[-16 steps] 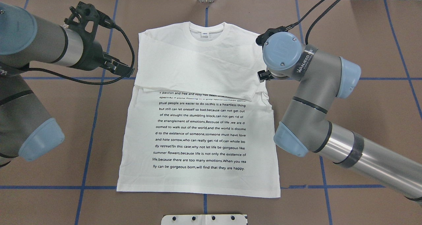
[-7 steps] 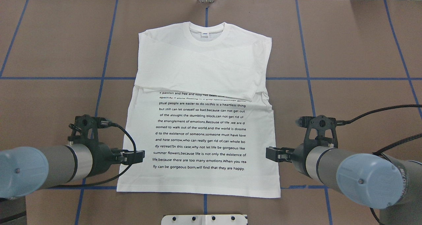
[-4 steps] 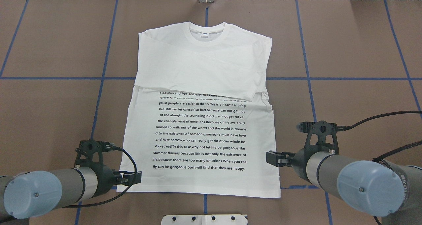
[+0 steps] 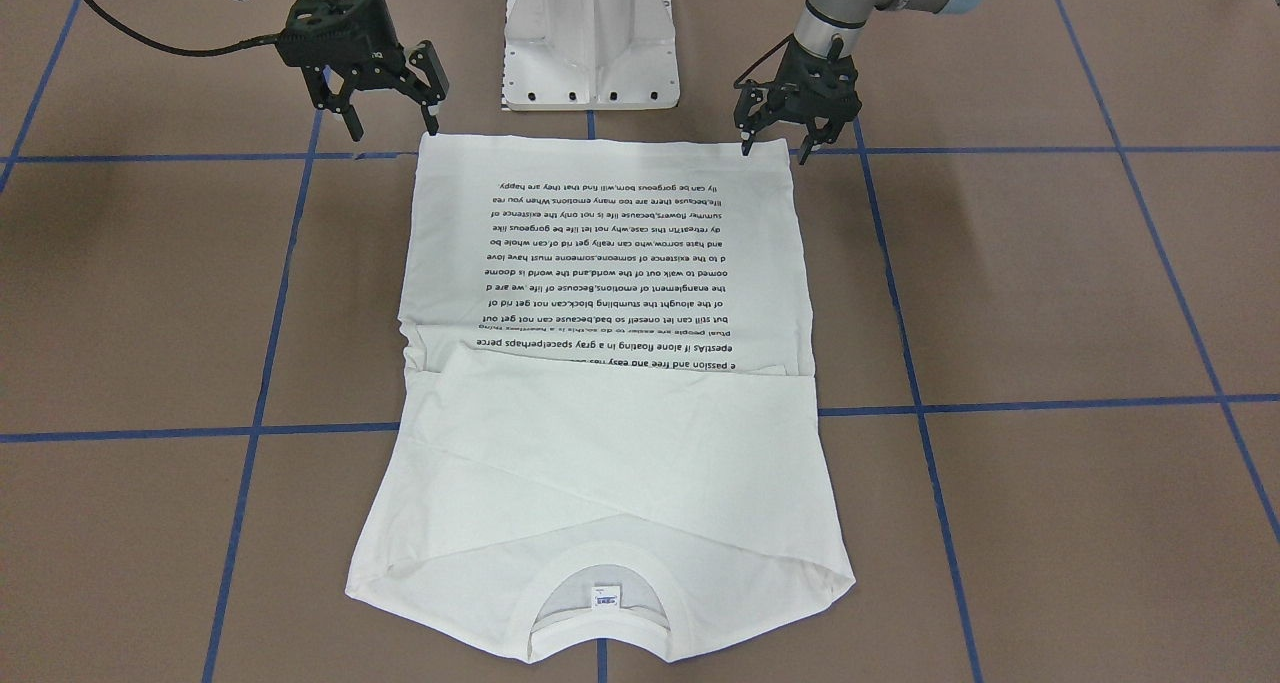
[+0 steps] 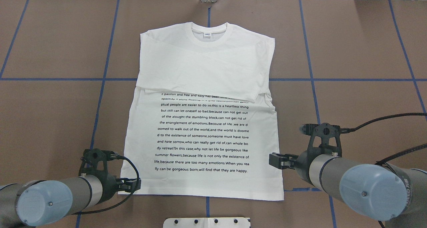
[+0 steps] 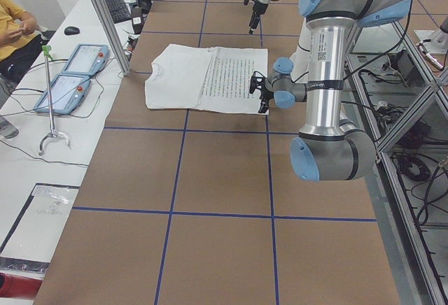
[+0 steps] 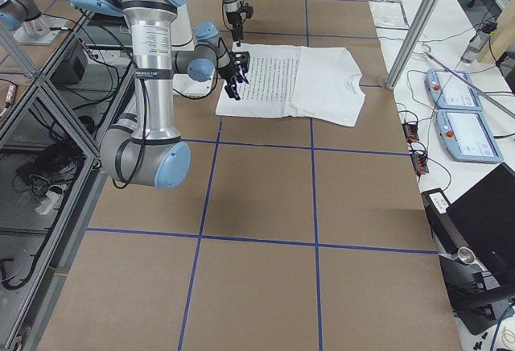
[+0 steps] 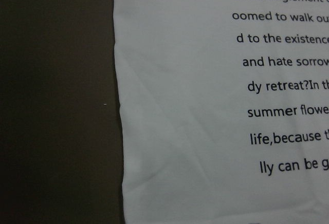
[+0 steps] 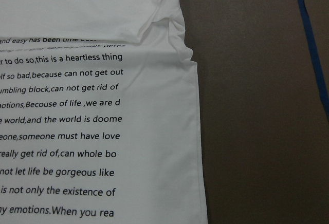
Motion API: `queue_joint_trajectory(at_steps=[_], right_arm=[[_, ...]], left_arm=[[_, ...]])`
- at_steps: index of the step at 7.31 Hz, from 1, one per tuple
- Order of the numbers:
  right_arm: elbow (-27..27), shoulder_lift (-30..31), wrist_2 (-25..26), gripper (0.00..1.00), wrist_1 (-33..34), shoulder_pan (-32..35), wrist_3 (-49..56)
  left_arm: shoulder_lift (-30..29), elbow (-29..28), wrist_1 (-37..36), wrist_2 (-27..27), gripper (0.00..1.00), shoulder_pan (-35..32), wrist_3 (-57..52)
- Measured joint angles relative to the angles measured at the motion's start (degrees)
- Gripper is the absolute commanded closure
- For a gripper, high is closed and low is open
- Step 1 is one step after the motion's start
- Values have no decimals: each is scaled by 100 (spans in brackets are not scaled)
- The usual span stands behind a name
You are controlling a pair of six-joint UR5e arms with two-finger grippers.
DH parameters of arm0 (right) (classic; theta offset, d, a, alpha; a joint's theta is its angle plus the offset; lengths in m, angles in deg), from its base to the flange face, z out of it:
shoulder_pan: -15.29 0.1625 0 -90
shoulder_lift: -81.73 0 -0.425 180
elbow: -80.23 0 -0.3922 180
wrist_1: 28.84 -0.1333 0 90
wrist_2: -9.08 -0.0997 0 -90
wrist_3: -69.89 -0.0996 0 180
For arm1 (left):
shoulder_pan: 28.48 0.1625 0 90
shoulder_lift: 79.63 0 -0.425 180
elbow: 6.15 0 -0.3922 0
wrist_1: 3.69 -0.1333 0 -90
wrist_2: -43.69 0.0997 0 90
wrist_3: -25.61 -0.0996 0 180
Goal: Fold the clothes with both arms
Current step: 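Lower both grippers to the hem corners nearest the robot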
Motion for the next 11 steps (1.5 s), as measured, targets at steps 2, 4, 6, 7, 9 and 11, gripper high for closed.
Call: queue_joint_trajectory(at_steps=[2,4,6,7,9,11], right_arm=[[-27,0,105,0,0,-62,-6],[-36,-2,124,0,0,-84,-8],[-47,-2,126,0,0,-95,-9],[-51,-5,127,0,0,-104,-9],[-58,-9,127,0,0,-120,-9],[-74,-11,127,0,0,-126,-5]], left_arm=[[9,-11,-8,9,21,71,0],[18,-16,-15,10,25,158,6],[21,-17,-18,10,27,213,9],[24,-26,-18,10,28,232,9],[27,-48,-18,10,46,249,11],[20,-54,-18,10,100,256,21]])
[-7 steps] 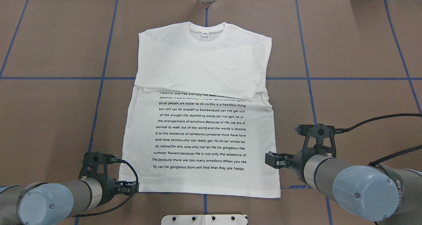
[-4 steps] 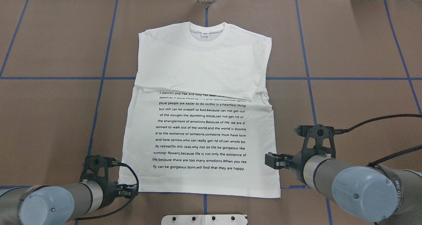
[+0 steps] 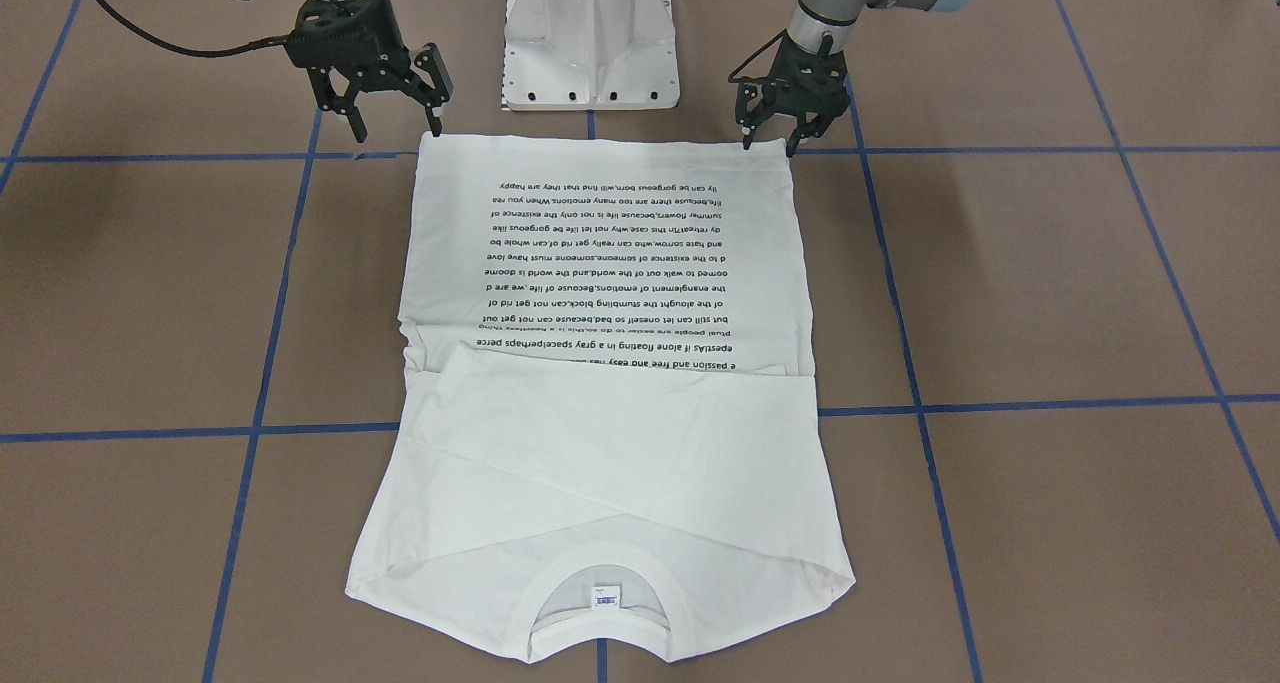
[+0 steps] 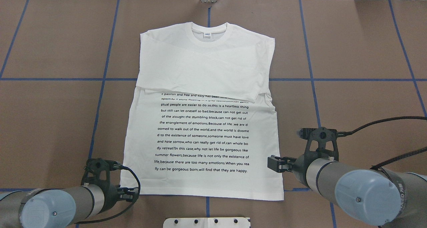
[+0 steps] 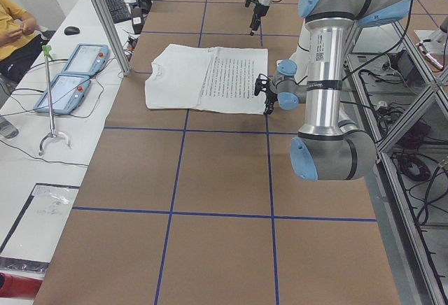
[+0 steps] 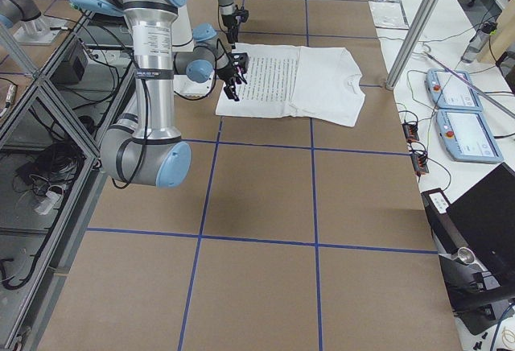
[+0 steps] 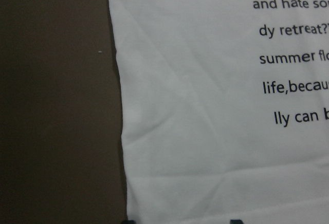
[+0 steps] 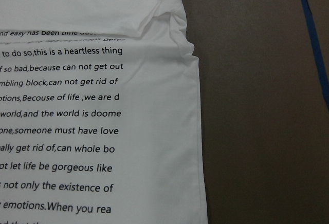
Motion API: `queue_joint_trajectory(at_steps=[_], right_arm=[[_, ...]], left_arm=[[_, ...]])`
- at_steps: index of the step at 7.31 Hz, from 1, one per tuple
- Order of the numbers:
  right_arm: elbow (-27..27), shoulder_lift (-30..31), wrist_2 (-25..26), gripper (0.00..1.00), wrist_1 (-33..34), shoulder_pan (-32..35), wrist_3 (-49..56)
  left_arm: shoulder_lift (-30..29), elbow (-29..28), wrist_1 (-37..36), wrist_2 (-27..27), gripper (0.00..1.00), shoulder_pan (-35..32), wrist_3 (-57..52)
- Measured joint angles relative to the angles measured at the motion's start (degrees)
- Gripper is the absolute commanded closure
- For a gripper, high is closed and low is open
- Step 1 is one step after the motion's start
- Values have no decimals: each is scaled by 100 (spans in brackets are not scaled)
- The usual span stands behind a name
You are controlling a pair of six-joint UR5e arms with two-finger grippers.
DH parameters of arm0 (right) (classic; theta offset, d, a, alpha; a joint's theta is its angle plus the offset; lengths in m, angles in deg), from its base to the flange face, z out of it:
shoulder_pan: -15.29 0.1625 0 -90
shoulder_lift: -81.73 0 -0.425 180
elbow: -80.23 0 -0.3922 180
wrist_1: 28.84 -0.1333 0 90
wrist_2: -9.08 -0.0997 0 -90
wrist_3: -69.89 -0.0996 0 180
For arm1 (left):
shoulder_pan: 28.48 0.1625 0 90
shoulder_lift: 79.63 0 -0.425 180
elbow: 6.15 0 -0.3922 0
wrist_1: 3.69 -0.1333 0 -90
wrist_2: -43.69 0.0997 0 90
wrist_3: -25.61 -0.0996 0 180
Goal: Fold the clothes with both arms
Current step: 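Lower both grippers to the hem corners nearest the robot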
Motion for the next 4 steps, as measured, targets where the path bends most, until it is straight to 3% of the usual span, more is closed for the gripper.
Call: queue_joint_trajectory(at_steps=[4], right_arm=[[-113,50,10,0,-201,-88,-47]], left_arm=[[8,90,0,-4,100,-12,21]])
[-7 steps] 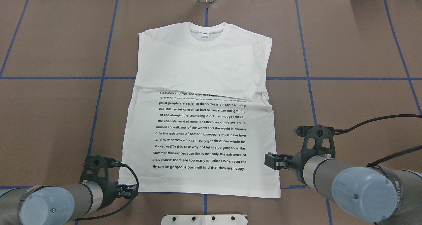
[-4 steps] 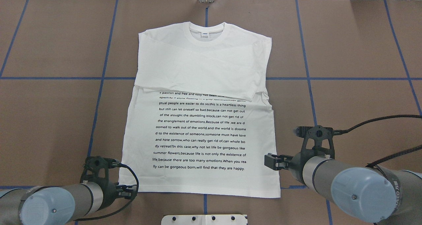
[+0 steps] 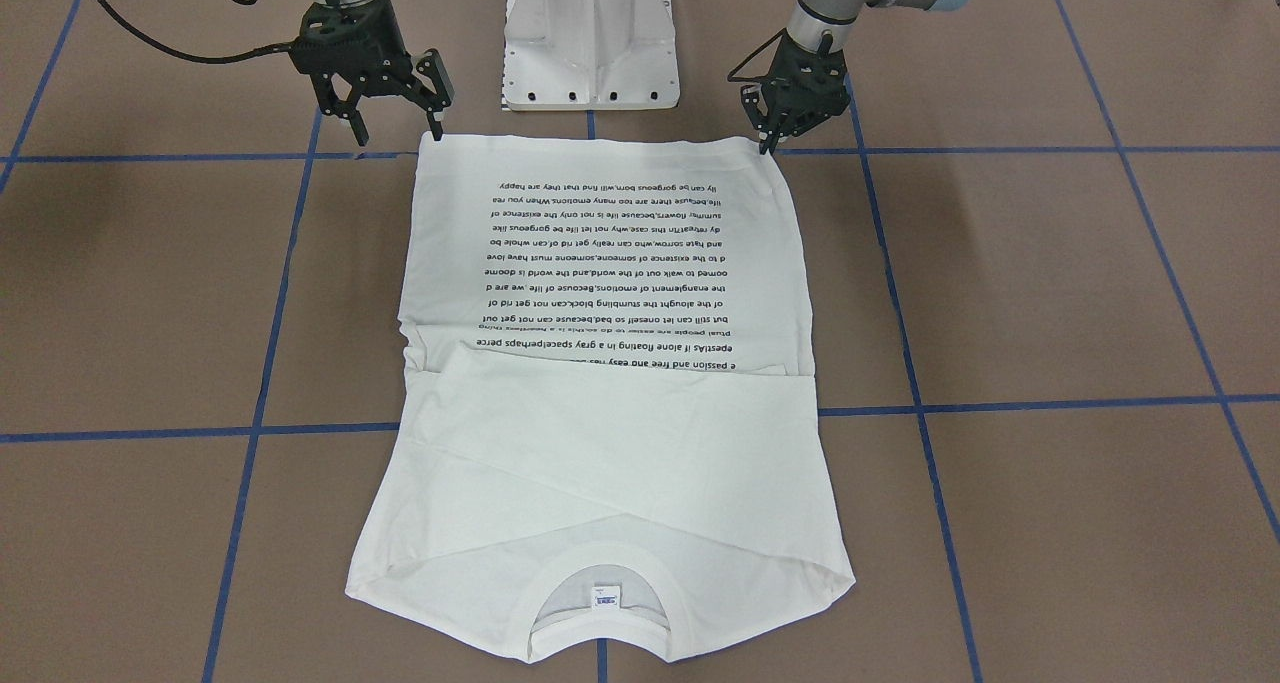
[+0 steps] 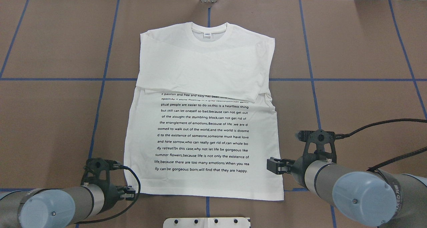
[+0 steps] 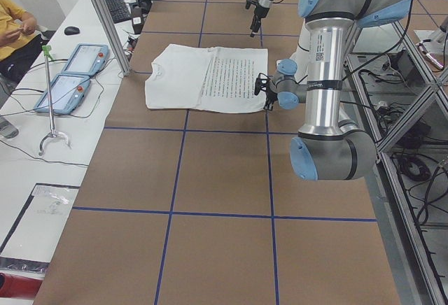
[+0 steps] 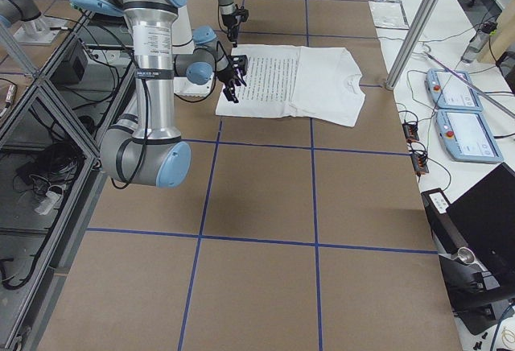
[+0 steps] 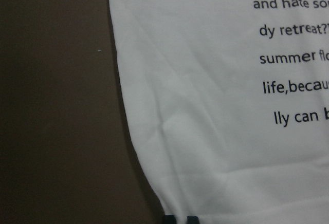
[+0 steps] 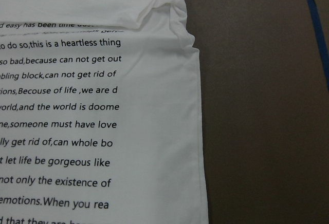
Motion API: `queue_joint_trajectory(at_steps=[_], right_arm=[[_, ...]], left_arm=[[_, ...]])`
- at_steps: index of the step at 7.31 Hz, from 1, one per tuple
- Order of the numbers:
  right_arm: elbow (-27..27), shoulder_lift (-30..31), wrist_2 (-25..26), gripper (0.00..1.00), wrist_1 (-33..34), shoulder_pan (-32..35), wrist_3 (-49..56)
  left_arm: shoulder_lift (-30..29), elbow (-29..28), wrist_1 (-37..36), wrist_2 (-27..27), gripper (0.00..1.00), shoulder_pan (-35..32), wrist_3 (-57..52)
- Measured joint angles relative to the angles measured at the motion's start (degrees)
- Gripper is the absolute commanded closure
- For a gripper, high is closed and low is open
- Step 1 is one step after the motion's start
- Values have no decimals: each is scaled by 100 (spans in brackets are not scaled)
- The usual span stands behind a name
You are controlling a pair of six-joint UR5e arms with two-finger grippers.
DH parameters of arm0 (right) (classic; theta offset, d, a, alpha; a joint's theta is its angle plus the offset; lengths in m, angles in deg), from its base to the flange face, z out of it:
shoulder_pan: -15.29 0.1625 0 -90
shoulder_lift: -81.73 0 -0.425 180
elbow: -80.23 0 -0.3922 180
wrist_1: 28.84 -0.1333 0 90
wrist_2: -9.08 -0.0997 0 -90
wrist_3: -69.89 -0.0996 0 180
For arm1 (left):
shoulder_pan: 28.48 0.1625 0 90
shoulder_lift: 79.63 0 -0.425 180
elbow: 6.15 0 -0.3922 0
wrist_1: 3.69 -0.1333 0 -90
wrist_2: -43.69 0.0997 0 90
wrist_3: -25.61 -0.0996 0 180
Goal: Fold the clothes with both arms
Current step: 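Lower both grippers to the hem corners nearest the robot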
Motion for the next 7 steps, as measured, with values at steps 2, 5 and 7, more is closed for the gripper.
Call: queue_joint_trajectory(at_steps=[2,5,7], right_arm=[[-1,88,412,1,-188,-357,-445],[-85,333,1216,14,-222,-1103,-1703],[-390,349,1495,23,-230,-1342,-2153]], left_arm=[[7,232,2,-46,100,-40,-27],[-54,367,38,-76,100,-85,-31],[-59,400,56,-69,100,-91,-2]])
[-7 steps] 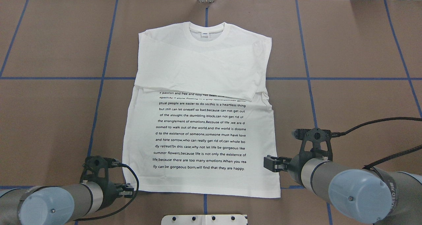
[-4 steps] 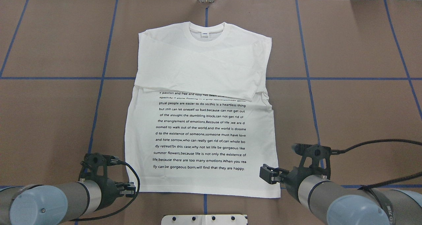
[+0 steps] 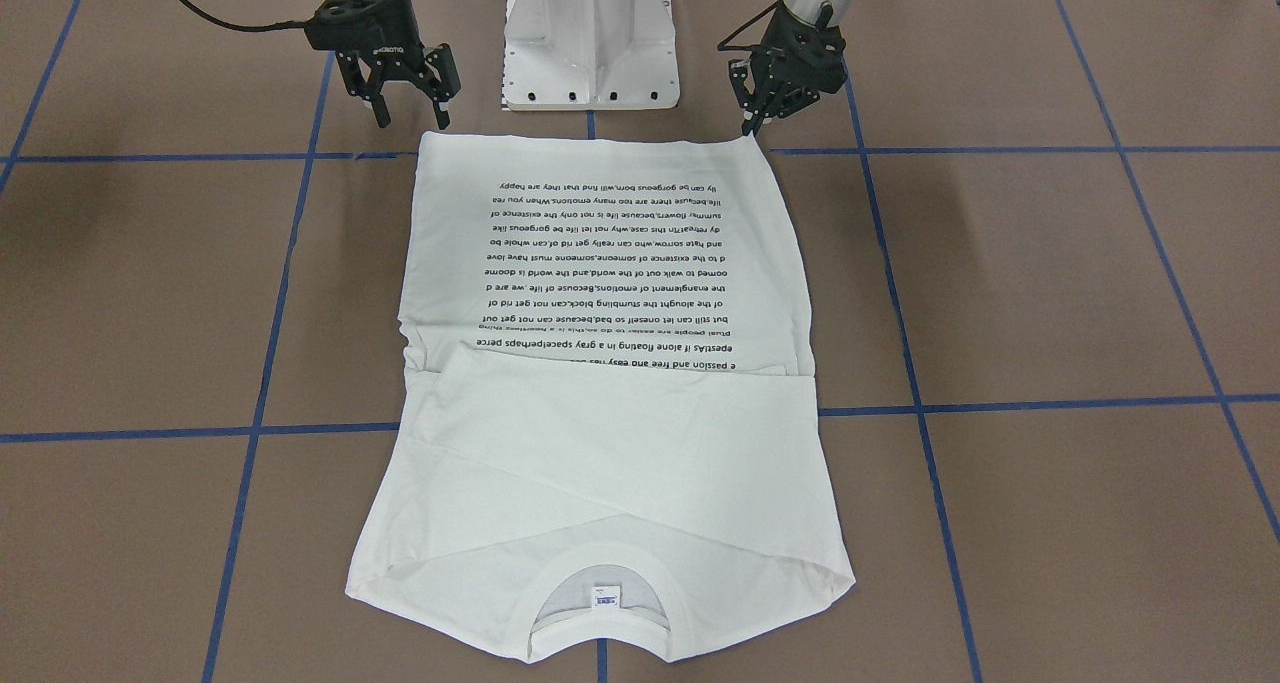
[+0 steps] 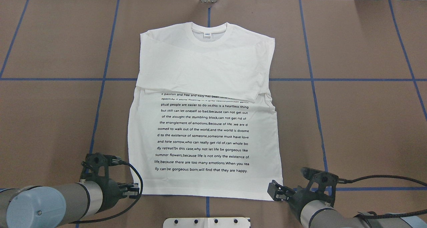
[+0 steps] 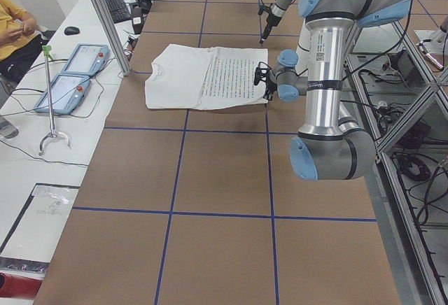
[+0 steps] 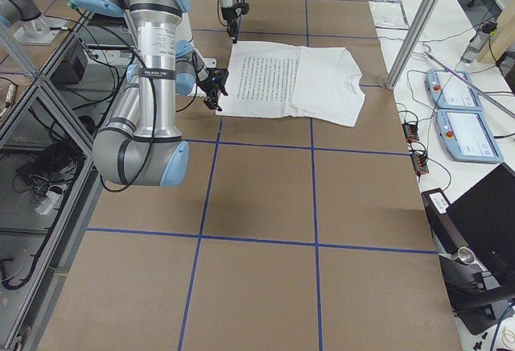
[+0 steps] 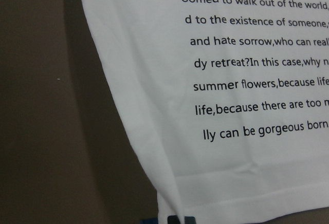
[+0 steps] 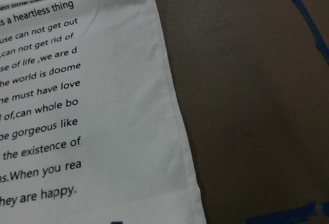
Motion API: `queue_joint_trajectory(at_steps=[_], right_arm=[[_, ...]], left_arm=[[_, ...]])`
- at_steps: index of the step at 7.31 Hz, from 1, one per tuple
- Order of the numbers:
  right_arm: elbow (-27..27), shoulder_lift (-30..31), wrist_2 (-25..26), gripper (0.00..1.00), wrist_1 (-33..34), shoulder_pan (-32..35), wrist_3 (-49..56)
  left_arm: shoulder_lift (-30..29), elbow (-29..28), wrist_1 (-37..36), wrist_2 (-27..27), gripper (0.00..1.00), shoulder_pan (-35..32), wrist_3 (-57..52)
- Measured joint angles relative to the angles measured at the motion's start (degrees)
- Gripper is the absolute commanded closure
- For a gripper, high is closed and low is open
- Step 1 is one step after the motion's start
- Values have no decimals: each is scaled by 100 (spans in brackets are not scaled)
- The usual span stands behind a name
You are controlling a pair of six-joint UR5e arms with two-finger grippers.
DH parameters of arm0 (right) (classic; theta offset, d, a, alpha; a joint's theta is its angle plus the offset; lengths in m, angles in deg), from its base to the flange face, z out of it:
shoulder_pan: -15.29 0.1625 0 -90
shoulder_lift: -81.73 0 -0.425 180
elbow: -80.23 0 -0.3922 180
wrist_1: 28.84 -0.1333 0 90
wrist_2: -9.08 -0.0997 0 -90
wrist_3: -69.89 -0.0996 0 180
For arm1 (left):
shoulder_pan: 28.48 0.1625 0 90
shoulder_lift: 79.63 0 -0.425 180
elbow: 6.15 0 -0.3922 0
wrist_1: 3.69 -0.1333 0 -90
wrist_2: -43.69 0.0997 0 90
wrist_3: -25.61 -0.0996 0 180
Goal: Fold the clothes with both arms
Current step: 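Lower both grippers to the hem corners nearest the robot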
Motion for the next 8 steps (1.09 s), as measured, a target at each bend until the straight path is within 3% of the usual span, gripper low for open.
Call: queue_joint_trajectory(at_steps=[1,5,7,8], right_arm=[[-115,-10,154,28,-2,-113,-164],[-487,-237,464,29,44,-382,-355],[-531,-271,484,45,106,-396,-330],[-538,-321,483,45,191,-399,-324]], left_arm=[[-1,8,6,2,100,-1,13],[1,19,14,3,100,-1,113],[0,25,14,4,100,-1,133],[-1,26,14,5,100,-1,135]])
